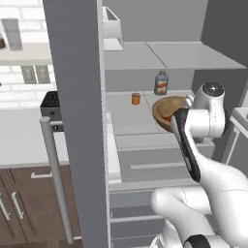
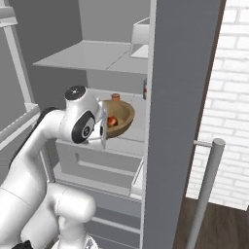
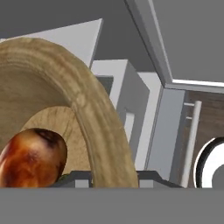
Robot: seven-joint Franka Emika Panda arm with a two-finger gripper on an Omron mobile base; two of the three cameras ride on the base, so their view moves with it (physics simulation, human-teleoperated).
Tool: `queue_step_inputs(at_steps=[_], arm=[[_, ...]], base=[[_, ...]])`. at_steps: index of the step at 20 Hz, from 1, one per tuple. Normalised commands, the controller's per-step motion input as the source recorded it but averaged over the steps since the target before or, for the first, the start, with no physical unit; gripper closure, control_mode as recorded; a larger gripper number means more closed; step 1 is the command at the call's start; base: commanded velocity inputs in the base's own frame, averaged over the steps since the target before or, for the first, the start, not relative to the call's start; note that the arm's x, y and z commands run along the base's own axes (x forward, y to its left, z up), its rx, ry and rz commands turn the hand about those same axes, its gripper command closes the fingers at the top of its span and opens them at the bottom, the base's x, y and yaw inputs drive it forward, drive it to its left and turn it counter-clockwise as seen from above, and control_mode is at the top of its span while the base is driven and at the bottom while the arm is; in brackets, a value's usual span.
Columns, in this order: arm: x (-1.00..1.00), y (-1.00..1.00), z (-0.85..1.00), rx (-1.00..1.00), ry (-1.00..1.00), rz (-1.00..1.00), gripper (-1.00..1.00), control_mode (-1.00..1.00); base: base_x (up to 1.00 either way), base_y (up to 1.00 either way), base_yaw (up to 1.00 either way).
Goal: Pick the chicken drumstick and tomato from their plates and place them in the bowl. Then put the bowl in the fridge.
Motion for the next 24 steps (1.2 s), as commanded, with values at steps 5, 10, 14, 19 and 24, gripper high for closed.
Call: queue_step_inputs(at_steps=[5,10,14,19,24], arm=[[0.61,-0.28,-0.07,0.0,0.05,0.0,1.0,-1.0],[0.53,-0.36,-0.1,0.0,0.03,0.0,1.0,-1.0],[0.42,-0.21,-0.17,0.0,0.0,0.0,1.0,-1.0],[0.36,-0.1,-0.4,0.0,0.0,0.0,1.0,-1.0],[0.33,-0.13,-0.34,0.0,0.0,0.0,1.0,-1.0]], base=[[0.0,0.0,0.0],[0.0,0.0,0.0],[0.0,0.0,0.0],[0.0,0.0,0.0],[0.0,0.0,0.0]])
